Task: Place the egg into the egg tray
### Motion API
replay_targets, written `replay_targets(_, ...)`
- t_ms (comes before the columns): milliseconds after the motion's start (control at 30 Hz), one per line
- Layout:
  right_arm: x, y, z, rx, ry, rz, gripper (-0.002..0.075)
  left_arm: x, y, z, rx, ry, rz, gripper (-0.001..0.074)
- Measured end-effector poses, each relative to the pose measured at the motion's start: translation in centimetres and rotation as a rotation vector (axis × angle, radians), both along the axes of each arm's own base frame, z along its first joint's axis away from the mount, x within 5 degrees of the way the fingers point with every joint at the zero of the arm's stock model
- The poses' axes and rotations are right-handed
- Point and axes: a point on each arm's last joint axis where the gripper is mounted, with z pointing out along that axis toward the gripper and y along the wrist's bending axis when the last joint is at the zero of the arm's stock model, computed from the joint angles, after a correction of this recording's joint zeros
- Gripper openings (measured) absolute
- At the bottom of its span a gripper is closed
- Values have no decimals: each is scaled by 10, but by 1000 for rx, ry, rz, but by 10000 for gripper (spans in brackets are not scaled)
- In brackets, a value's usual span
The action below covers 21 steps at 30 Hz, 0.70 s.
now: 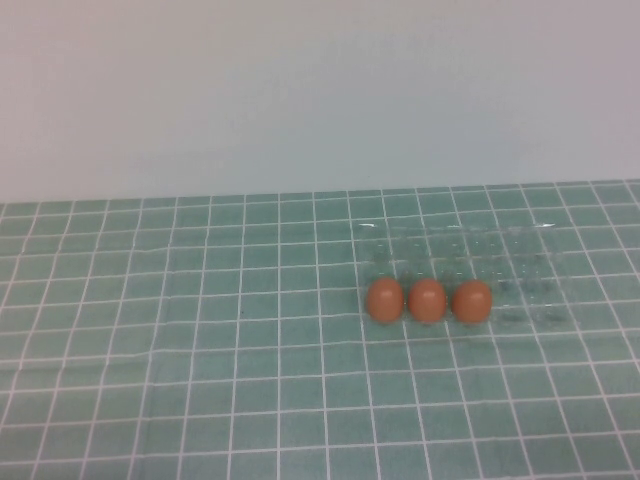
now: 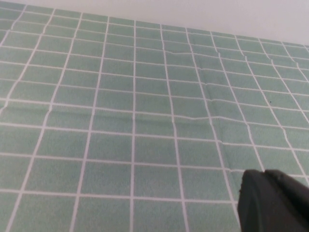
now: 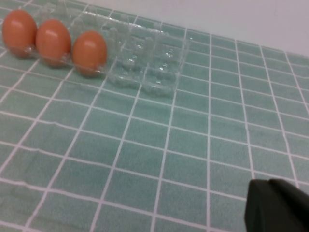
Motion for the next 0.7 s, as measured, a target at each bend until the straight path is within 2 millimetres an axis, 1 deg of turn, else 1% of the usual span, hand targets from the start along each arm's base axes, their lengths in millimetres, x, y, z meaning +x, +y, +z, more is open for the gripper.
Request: replay_targets(700,0,0,0,14,2,-6,0,0,0,0,0,0,0,-1)
